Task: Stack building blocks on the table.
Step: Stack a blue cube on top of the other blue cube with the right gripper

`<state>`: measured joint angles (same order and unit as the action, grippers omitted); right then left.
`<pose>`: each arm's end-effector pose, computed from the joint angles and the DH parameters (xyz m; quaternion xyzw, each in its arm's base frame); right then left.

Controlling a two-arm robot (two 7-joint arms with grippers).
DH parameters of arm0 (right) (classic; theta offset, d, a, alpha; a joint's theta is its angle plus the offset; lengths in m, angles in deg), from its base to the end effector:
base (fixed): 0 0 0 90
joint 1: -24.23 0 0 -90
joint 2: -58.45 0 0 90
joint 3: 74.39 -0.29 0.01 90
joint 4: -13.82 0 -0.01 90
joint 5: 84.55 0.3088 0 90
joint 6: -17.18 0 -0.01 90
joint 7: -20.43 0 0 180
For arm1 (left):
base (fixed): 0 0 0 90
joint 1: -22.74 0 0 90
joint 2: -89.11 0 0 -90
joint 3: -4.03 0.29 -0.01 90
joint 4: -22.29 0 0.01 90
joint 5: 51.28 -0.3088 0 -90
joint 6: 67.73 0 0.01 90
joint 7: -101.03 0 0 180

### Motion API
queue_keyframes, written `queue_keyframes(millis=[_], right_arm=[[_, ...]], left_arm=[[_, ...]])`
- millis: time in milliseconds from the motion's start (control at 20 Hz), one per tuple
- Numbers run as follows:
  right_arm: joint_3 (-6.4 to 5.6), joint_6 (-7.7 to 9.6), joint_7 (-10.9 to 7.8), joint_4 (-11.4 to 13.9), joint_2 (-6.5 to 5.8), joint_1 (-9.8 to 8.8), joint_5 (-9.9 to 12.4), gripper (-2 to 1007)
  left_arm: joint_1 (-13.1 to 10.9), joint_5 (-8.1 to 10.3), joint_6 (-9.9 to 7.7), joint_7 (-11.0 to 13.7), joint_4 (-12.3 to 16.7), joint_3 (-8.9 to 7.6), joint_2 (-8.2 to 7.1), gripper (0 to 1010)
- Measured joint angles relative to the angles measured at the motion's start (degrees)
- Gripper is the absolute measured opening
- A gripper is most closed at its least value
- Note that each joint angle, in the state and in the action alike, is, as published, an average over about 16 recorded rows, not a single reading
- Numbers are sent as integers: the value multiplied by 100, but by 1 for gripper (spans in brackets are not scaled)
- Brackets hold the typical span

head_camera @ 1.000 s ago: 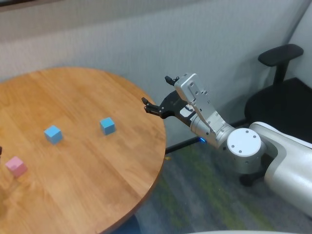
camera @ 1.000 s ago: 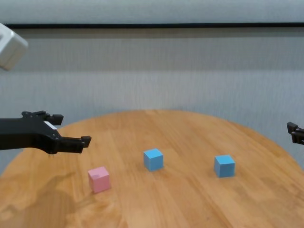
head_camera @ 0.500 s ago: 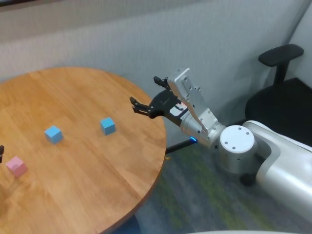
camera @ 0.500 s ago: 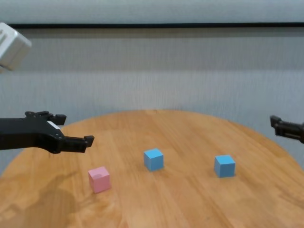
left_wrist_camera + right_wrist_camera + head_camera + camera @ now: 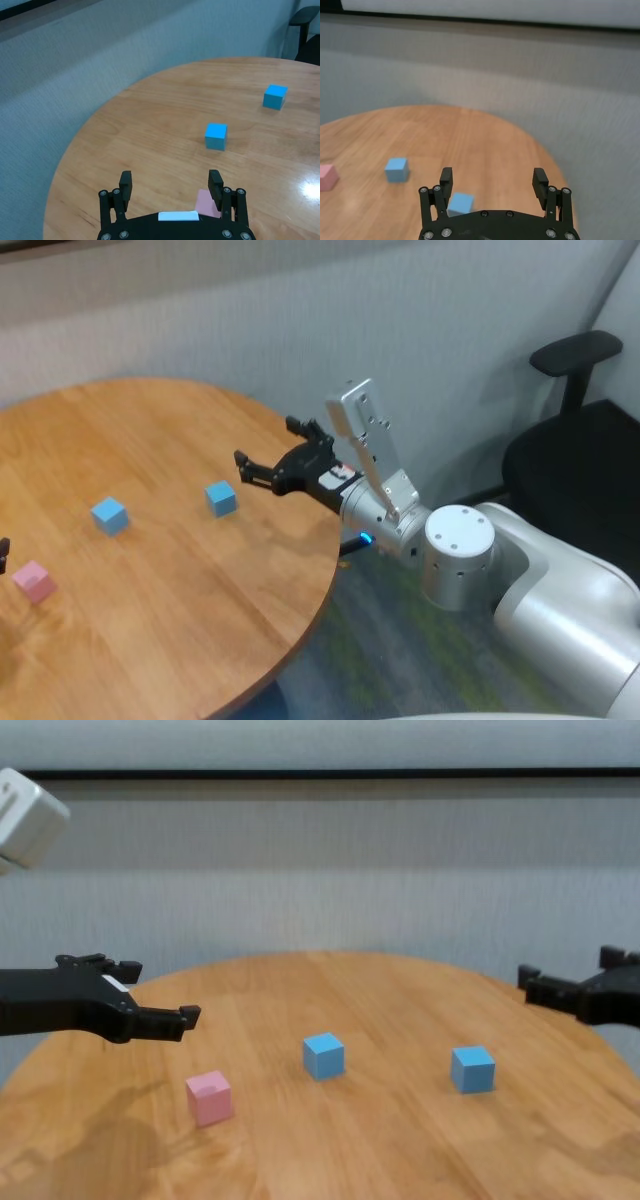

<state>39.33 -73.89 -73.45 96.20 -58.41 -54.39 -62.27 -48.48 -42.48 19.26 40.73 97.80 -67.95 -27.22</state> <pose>0.3633 -0.0381 -0.2983 -0.0746 -0.0180 -0.5600 0.8249 0.4081 0.0808 -0.2667 0.1773 -0.0664 0.4254 0.8850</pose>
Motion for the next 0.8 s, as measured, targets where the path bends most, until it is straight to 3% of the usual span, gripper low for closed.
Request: queue_keyframes(millis=[350, 800], right_arm=[[-37, 229, -126, -220, 294, 36, 154, 1005], [-9, 400, -253, -569, 585, 192, 122, 1005]], left_arm=[[6, -2, -3, 3, -8, 3, 9, 1002], [10, -2, -5, 4, -13, 6, 13, 1002]])
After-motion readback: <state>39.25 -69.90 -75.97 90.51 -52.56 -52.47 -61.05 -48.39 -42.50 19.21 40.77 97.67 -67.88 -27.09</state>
